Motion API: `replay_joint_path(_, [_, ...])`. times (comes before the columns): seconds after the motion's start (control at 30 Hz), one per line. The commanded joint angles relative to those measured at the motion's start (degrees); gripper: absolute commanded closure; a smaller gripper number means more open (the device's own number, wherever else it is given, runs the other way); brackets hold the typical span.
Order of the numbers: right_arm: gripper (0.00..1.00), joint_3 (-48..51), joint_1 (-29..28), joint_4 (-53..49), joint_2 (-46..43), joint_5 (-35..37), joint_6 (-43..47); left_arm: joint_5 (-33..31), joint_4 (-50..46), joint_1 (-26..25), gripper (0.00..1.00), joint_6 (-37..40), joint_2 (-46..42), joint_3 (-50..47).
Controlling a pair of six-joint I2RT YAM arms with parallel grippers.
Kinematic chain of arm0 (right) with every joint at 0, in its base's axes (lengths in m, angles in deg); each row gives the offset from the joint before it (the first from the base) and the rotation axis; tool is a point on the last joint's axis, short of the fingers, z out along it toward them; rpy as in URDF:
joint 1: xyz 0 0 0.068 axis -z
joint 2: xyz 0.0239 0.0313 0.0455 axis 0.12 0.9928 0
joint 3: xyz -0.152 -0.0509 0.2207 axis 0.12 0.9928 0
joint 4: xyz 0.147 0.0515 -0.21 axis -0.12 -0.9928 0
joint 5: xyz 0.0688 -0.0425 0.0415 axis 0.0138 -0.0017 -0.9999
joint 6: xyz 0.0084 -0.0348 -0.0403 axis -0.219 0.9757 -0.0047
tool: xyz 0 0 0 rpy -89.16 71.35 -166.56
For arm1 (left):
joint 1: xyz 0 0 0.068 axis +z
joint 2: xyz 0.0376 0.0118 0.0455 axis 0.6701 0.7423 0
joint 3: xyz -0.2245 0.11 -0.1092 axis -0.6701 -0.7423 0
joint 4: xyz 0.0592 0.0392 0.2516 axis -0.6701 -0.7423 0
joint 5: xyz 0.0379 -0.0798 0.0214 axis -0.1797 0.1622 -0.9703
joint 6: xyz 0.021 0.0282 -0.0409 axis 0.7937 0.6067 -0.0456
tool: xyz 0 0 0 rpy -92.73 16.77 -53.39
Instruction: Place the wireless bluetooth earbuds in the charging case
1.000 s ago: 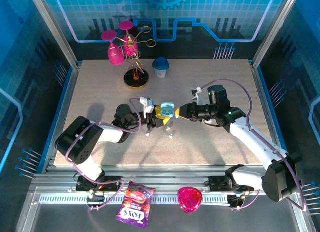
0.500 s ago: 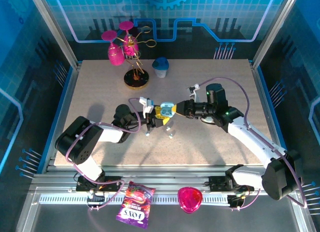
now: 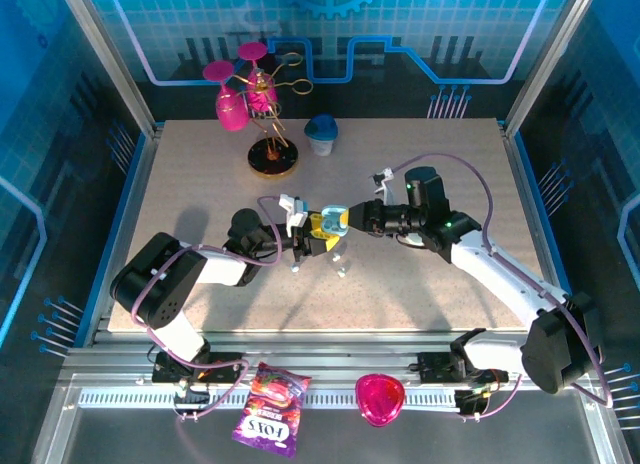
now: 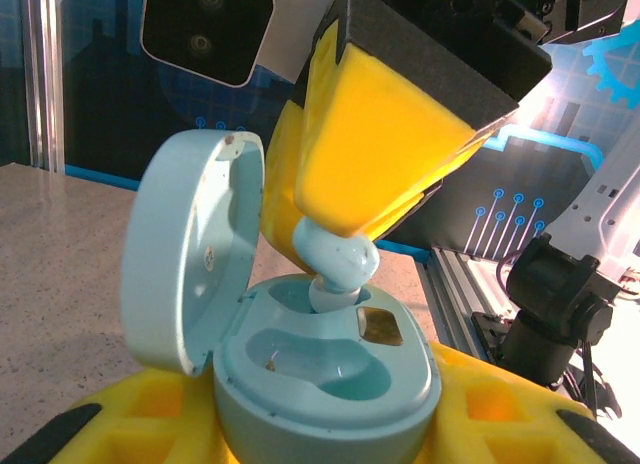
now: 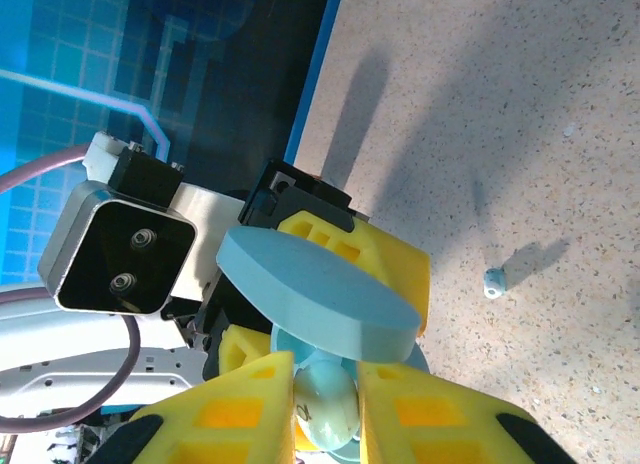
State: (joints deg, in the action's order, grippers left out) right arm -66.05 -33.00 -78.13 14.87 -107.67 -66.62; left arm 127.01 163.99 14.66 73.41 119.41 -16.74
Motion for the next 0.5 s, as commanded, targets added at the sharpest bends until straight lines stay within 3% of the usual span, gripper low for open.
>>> replay_joint_path(0.0, [0.80,-2.2,-1.1,-5.6,0.3,3.1,3.9,0.2,2.5,0.0,0.80,0.0,-1.4,0.9])
replay_joint_path(0.13, [0.78,-3.1,-1.9,-7.8,0.3,4.8,5.1,0.4,2.5,0.0,0.80,-0.1,-1.6,1.1])
replay_joint_path(0.47, [0.60,-5.4,-3.0,-11.0,0.0,7.0,6.3,0.4,2.5,0.0,0.80,0.5,-1.4,0.7])
